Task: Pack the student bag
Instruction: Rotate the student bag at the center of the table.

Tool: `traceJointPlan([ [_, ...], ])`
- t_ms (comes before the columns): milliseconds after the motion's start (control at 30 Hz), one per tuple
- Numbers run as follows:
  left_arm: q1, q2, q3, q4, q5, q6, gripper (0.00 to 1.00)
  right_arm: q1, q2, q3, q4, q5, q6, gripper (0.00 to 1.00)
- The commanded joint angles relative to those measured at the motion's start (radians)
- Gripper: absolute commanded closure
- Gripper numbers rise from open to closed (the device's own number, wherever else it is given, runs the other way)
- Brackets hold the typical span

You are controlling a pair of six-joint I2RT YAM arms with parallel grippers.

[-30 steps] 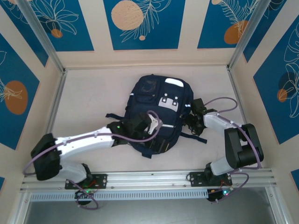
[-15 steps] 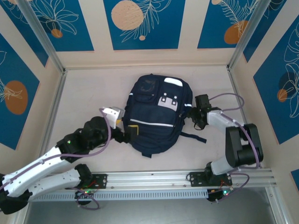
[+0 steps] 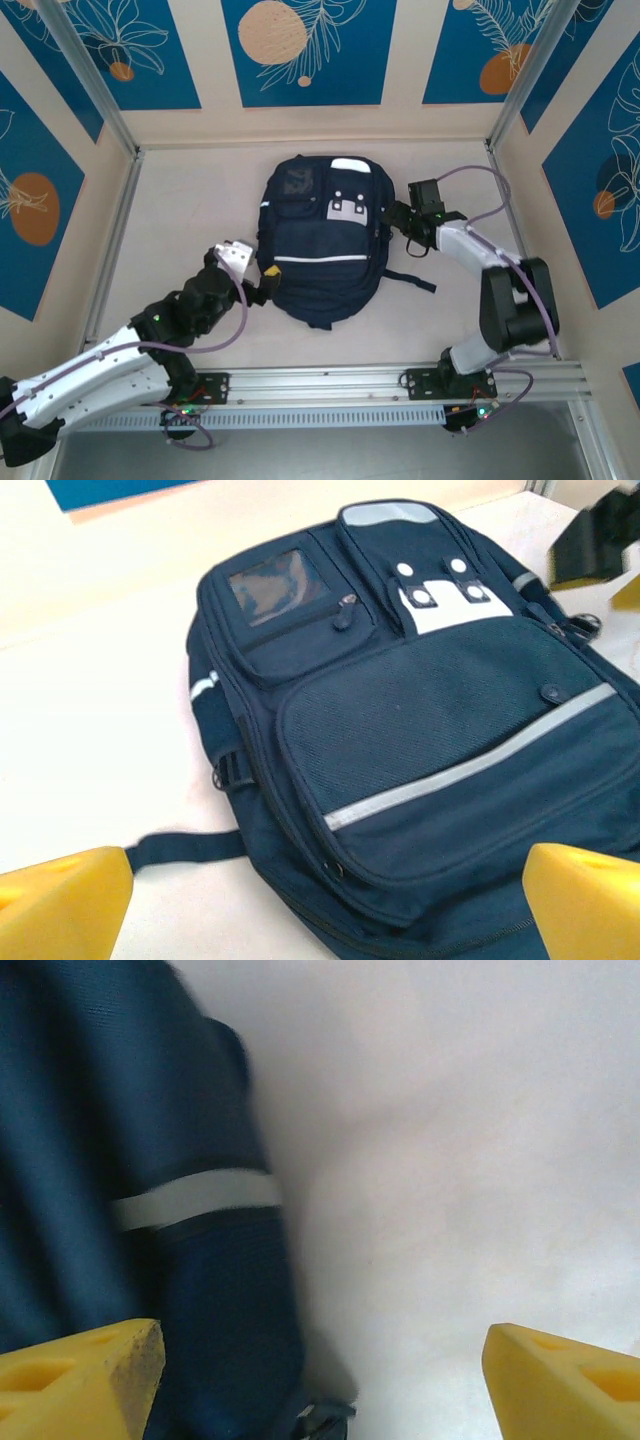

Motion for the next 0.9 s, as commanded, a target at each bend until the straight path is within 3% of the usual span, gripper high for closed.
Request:
traceJointPlan([
  [0,0.012,0.024,-0.018,0.164,-0.027,0.158,0.0,0.02,-0.191,-0.074,0.012,0.032,-0.167,0.01],
  [100,0.028,0.04,-0.066,0.339,0.034,0.272,0.0,0.088,-0.411,-0.17,0.063,0.111,-0.228,0.01],
  [167,0.07,0.041,-0.118,0.467,0.01,0.305,0.0,0.148,-0.566,-0.251,0.163,0.152,-0.313,0.01],
  [233,0.148,0.021,-0.133,0.511,0.001,0.236,0.0,0.171,-0.71,-0.366,0.359,0.11,-0.397,0.01],
  [300,0.232,-0.011,-0.085,0.508,0.114,0.187,0.0,0.176,-0.824,-0.46,0.518,0.099,-0.423,0.01],
  [400,0.263,0.003,0.04,0.479,0.247,0.32,0.0,0.167,-0.893,-0.413,0.457,0.095,-0.452,0.01],
  [500,0.266,0.027,0.174,0.301,0.392,0.55,0.0,0.159,-0.919,-0.349,0.389,-0.025,-0.543,0.01],
  [567,0.276,0.025,0.177,0.294,0.359,0.611,0.0,0.159,-0.933,-0.328,0.358,-0.096,-0.594,0.01],
  [667,0.363,0.019,0.097,0.363,0.302,0.515,0.0,0.16,-0.953,-0.326,0.306,-0.136,-0.684,0.01],
  [800,0.57,-0.001,0.021,0.393,0.38,0.333,0.0,0.158,-0.985,-0.318,0.275,-0.041,-0.774,0.01],
  [867,0.611,0.03,-0.039,0.426,0.278,0.325,0.0,0.151,-0.97,-0.334,0.314,0.042,-0.792,0.01],
])
